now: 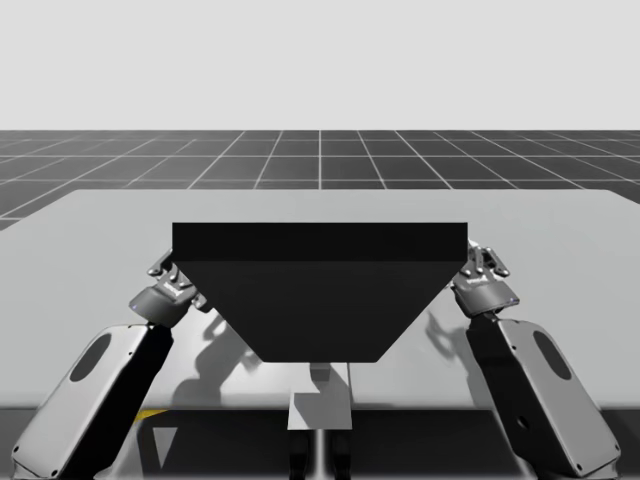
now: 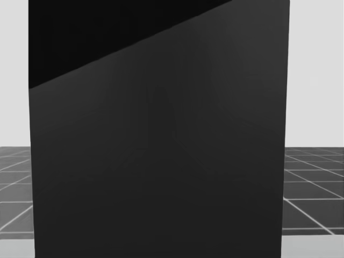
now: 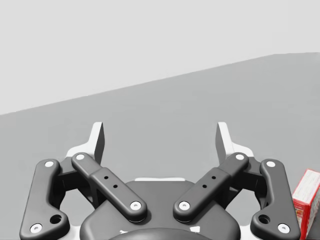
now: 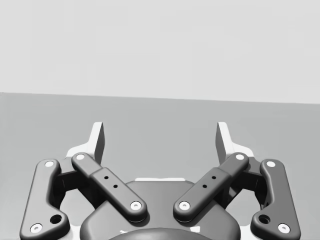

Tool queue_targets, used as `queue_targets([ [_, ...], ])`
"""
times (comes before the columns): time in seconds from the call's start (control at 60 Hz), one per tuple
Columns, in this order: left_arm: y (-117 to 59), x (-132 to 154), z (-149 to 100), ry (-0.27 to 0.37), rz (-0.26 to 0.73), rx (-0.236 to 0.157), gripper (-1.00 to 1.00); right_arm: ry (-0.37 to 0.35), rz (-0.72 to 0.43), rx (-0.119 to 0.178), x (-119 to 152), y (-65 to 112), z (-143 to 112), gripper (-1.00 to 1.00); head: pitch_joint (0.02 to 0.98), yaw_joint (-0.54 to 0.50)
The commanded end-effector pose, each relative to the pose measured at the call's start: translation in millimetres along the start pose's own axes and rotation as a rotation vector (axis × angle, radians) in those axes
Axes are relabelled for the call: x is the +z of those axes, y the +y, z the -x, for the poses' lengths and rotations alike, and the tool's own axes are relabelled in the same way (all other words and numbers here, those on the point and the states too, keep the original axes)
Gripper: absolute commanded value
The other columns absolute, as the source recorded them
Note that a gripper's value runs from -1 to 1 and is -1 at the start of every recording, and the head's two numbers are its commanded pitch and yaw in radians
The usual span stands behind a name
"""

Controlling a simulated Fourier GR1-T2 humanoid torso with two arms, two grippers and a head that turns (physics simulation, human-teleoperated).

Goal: Reach around the screen and pick up the object behind it.

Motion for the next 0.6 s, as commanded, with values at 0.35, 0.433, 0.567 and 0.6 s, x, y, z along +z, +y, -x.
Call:
queue_targets([
  [0.35, -21.5, 33, 12, 0.173, 0.487, -0.033, -1.00, -0.047, -0.370, 0.078, 38, -5.0, 5, -1.00, 0.079, -0.03],
  [0.433, -22.6, 28, 15, 0.200, 0.523, -0.045, -1.00, -0.059, -0.410, 0.097, 39, -5.3, 7, -1.00, 0.079, -0.03],
  [0.567, -24.0, 13, 25, 0.249, 0.552, -0.046, -1.00, -0.063, -0.471, 0.130, 37, -4.3, 12, -1.00, 0.082, -0.03],
  [0.6, -24.6, 6, 29, 0.262, 0.560, -0.040, -1.00, -0.068, -0.485, 0.137, 36, -4.0, 13, -1.00, 0.083, -0.03],
])
